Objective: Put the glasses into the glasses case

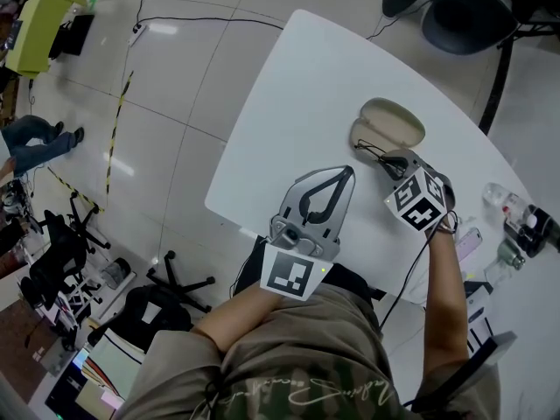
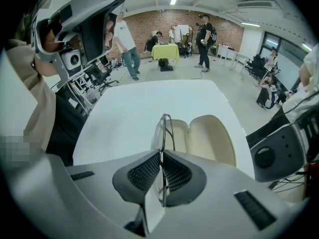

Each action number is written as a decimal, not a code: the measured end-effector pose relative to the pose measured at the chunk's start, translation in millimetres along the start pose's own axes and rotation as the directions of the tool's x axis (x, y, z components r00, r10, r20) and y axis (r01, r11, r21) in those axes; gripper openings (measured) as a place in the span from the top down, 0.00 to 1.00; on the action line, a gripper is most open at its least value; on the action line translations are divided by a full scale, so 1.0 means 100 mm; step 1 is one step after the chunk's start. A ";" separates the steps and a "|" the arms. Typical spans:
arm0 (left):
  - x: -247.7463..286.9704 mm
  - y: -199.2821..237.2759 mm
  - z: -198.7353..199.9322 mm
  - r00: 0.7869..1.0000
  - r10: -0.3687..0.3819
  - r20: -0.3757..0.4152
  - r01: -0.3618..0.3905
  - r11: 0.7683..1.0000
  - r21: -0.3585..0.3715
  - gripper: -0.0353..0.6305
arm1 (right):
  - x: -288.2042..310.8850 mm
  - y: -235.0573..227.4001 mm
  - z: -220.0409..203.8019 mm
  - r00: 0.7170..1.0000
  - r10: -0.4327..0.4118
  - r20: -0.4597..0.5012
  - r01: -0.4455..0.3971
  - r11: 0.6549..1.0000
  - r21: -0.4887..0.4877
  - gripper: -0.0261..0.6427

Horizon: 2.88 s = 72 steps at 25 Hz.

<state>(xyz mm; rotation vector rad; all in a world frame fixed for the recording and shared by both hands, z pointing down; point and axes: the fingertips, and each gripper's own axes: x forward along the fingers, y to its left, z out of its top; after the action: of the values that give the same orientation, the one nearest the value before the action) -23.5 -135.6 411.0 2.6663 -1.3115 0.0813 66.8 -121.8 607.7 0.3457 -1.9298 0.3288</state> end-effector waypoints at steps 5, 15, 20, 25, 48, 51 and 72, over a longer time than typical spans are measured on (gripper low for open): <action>-0.01 -0.01 -0.03 1.000 0.004 -0.007 -0.004 1.000 0.000 0.95 | 0.06 0.01 -0.03 1.000 0.014 0.005 -0.014 1.000 0.009 0.91; -0.03 -0.04 -0.05 1.000 -0.006 -0.012 0.006 1.000 0.012 0.95 | 0.18 0.03 -0.04 1.000 0.027 -0.002 -0.027 1.000 0.001 0.91; -0.03 -0.06 -0.05 1.000 -0.010 -0.012 0.010 1.000 0.007 0.95 | 0.22 0.00 -0.06 1.000 0.011 0.002 -0.011 1.000 -0.002 0.91; -0.03 -0.05 -0.09 1.000 -0.015 -0.027 0.015 1.000 -0.011 0.95 | 0.26 -0.15 -0.11 0.999 -0.050 -0.008 0.050 0.999 0.008 0.93; -0.01 -0.10 -0.21 0.998 -0.039 -0.055 0.038 0.999 -0.019 0.95 | 0.36 -0.32 -0.05 0.995 -0.098 -0.018 0.098 0.995 -0.010 0.93; -0.02 -0.09 -0.21 0.998 -0.035 -0.058 0.034 0.999 -0.018 0.95 | 0.36 -0.35 -0.05 0.994 -0.109 -0.019 0.109 0.994 -0.007 0.93; -0.29 0.02 -0.31 0.998 0.032 0.062 -0.031 0.999 -0.017 0.95 | 0.40 -0.51 -0.10 0.982 -0.188 -0.030 0.187 0.982 -0.008 0.93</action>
<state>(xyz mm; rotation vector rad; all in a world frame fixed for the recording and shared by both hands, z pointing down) -42.0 -108.5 438.4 2.6556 -1.3675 -0.0086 80.7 -168.2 651.6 0.5127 -1.8510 0.2042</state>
